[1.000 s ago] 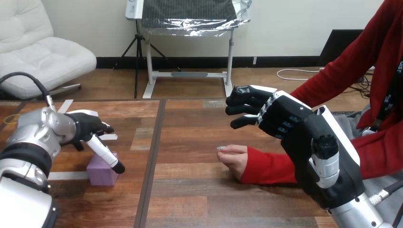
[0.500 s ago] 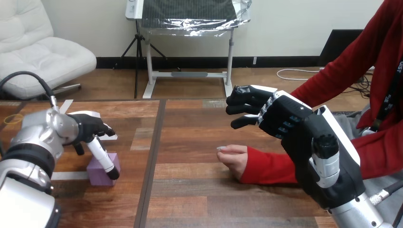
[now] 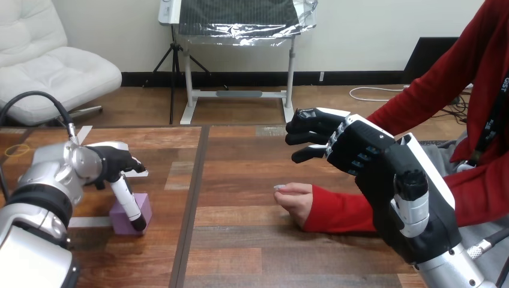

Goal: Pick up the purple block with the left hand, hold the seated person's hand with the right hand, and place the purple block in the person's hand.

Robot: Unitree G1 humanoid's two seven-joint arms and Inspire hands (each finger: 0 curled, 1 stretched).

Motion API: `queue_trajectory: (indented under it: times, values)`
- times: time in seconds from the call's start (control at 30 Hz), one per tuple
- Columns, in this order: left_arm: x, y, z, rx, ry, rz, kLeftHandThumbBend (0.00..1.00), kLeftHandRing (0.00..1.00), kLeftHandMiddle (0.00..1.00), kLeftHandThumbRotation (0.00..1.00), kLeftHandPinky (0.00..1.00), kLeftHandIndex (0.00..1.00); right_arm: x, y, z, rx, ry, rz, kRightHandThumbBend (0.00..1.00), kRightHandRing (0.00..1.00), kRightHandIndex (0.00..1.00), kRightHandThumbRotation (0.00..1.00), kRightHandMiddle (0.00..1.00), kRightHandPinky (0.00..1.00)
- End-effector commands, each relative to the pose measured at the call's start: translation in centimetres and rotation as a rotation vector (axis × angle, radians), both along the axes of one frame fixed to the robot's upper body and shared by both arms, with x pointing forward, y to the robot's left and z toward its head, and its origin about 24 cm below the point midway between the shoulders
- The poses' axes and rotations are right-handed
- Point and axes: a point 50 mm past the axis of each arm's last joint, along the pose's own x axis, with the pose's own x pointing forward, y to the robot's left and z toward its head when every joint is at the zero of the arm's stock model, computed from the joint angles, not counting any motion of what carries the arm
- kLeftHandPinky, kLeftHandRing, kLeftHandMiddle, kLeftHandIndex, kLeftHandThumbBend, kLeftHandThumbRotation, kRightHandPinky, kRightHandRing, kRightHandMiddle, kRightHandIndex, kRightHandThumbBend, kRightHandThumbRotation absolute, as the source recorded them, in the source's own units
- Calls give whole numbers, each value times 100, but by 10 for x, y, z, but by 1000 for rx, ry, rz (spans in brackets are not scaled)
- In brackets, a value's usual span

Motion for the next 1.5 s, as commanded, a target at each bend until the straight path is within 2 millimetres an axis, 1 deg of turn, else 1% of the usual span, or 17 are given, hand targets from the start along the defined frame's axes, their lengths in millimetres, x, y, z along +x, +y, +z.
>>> queue_trajectory:
  times: [0.0, 0.23, 0.73, 1.33, 1.47]
  values:
    - [7, -11, 9, 21, -46, -55, 100, 99, 98, 4, 90, 94, 5, -1, 15, 18, -87, -8, 95, 74, 75, 100, 76, 66]
    - [7, -12, 7, 47, -56, -84, 100, 99, 97, 2, 90, 92, 5, -1, 14, 21, -81, -5, 96, 75, 75, 100, 77, 66]
    - [7, -13, 6, 67, -70, -97, 98, 96, 94, 0, 81, 89, 4, -1, 16, 17, -88, -5, 96, 75, 76, 100, 77, 67]
    - [6, -15, 1, 66, -66, -92, 98, 96, 93, 0, 82, 87, 3, -2, 17, 18, -85, -1, 96, 75, 75, 100, 77, 68]
    - [6, -15, 1, 66, -64, -95, 97, 95, 93, 0, 81, 86, 3, -2, 17, 17, -84, 1, 96, 75, 75, 100, 77, 68]
